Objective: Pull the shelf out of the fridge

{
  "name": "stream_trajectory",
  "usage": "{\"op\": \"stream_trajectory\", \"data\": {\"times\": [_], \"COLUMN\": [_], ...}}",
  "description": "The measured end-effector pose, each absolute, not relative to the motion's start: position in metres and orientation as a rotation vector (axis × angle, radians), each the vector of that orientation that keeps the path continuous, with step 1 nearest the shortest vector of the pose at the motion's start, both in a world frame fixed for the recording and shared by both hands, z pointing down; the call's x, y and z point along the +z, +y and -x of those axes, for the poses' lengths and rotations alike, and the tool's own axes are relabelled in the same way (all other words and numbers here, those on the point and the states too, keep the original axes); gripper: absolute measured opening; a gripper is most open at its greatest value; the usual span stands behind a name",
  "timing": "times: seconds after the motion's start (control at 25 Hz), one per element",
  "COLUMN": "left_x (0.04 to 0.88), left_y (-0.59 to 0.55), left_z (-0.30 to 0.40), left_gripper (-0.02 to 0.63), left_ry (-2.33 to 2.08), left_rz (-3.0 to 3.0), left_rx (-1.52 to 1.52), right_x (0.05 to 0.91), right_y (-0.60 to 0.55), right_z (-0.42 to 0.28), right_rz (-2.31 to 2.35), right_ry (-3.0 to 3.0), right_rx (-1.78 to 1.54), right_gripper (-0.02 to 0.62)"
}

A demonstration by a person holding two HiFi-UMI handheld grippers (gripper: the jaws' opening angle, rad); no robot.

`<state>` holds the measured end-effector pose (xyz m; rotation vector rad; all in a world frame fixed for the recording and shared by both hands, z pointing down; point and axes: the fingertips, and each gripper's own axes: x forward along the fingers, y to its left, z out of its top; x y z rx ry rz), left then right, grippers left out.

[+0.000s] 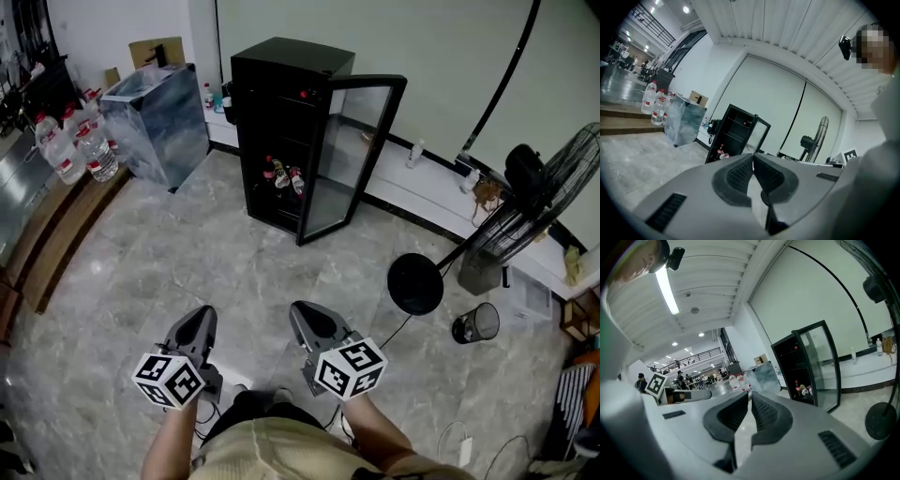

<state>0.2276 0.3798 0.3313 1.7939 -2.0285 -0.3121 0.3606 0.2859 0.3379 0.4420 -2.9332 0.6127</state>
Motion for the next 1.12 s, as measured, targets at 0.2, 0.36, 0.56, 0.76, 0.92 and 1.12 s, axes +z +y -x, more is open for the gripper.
{"op": "stream_trajectory", "data": {"times": [0.2,0.36,0.56,0.76,0.92,1.12], "left_x": [0.324,0.327,0.335,0.342,0.346,0.356], "left_y": [0.364,0.346,0.321,0.302,0.290,0.270], "left_z": [-0.206,-0.182,-0.138,-0.077,-0.031,0.015], "left_gripper": [0.017,0.017,0.018,0.018,0.018,0.018], "left_ry": [-2.053,-2.054,-2.012,-1.961,-1.944,-1.918], "left_rz": [-1.766,-1.786,-1.826,-1.834,-1.852,-1.856], "left_rx": [-0.326,-0.322,-0.285,-0.287,-0.265,-0.264], "right_x": [0.333,0.334,0.336,0.335,0.336,0.341], "right_y": [0.273,0.270,0.255,0.231,0.210,0.181], "right_z": [-0.339,-0.311,-0.262,-0.201,-0.155,-0.112], "right_rz": [-0.402,-0.358,-0.386,-0.429,-0.475,-0.534], "right_ry": [-2.931,-2.921,-2.897,-2.896,-2.896,-2.887], "right_rx": [0.650,0.683,0.696,0.730,0.802,0.860], "right_gripper": [0.020,0.085,0.120,0.142,0.175,0.192]}}
